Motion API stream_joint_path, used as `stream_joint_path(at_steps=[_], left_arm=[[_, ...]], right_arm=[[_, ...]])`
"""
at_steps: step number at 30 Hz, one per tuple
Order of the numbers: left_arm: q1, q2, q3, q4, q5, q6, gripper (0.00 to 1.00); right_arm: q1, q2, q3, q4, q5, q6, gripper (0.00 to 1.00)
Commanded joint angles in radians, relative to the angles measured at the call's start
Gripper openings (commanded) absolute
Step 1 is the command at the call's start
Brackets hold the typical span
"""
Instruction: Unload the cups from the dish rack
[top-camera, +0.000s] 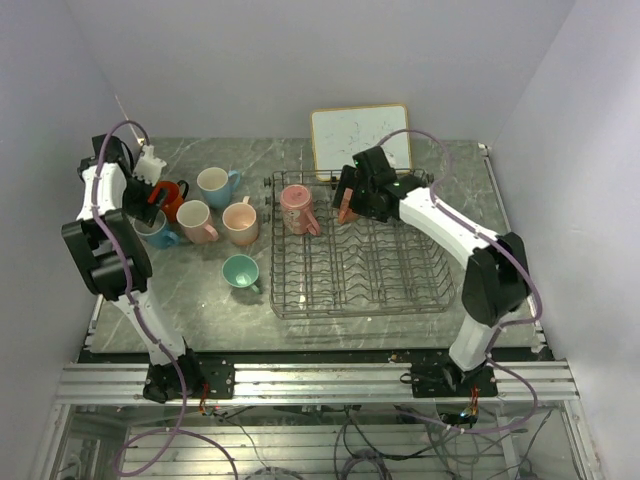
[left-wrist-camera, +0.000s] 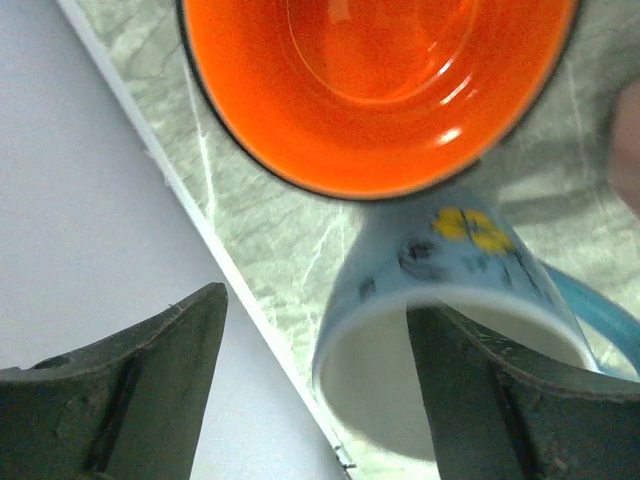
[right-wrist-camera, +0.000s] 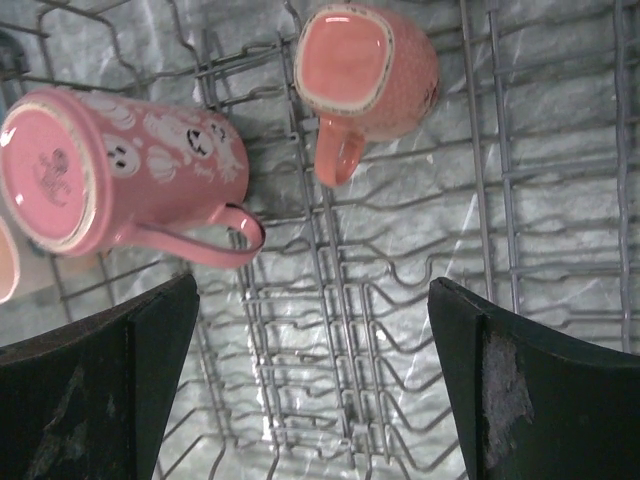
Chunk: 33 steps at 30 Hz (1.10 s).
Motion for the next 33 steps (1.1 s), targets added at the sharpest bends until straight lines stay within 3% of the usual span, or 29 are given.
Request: stream_joint_path(at_steps=[1, 6, 13, 16, 19, 33], left_arm=[[0.002, -0.115, 0.075, -0.106, 0.018, 0.041, 0.93], [0.004, -0.196, 0.115, -0.167, 0.031, 0.057, 0.98], [0.002, -0.263, 0.197, -0.291, 0.103, 0.041, 0.99], [-0.005, -0.307, 0.188, -0.324, 0.147, 0.032, 0.99], [-0.032, -0.368, 0.140, -0.326, 0.168, 0.032, 0.99], [-0.083, -0.515, -0.006, -0.327, 0.216, 0.056, 0.97]], right_arm=[[0.026, 0.091, 0.109, -0.037, 0.152, -0.051, 0.96], [0.061, 0.229, 0.224, -0.086, 0.264, -0.073, 0.89], [0.102, 0.378, 0.293, -0.106, 0.366, -0.073, 0.72], [0.107, 0.415, 0.321, -0.107, 0.392, -0.074, 0.61], [0.107, 0.440, 0.357, -0.121, 0.419, -0.076, 0.56], [0.106, 0.469, 0.409, -0.141, 0.425, -0.094, 0.50]])
